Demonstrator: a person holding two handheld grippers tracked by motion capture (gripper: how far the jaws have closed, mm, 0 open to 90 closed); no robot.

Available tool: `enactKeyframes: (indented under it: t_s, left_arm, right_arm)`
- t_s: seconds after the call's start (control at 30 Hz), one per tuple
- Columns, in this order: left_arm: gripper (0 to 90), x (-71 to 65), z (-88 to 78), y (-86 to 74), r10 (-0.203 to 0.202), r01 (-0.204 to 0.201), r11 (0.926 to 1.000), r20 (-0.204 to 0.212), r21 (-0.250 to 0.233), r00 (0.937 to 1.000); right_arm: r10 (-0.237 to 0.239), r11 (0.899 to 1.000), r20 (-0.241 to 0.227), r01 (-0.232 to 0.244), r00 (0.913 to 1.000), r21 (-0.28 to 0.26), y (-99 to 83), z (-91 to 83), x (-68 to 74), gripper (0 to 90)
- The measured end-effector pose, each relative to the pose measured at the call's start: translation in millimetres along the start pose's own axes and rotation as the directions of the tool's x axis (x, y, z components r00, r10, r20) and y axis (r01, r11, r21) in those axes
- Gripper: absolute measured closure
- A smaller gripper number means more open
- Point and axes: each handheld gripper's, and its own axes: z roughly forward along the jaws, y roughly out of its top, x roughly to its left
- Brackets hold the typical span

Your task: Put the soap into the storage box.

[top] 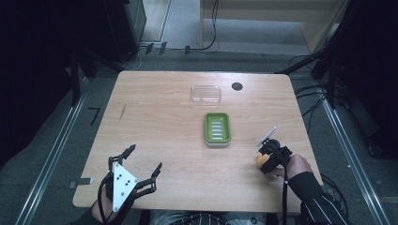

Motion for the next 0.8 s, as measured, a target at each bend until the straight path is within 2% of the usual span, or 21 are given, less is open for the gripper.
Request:
enactKeyframes:
  t_s: [0.47,0.8]
  left_arm:
    - [13.5,-0.2,0.3,0.1,0.004,-0.004,1.0,0.0,0.004,1.0]
    - [13.5,-0.2,0.4,0.0,0.006,-0.006,1.0,0.0,0.006,1.0]
  right_arm:
    - [-0.018,0.997,0.031,0.02,0.9993,-0.07,1.7,-15.7,1.5,40.2]
    - [-0.023,0.995,0.041,0.027,0.9989,-0.099,3.3,-26.6,0.9,40.2]
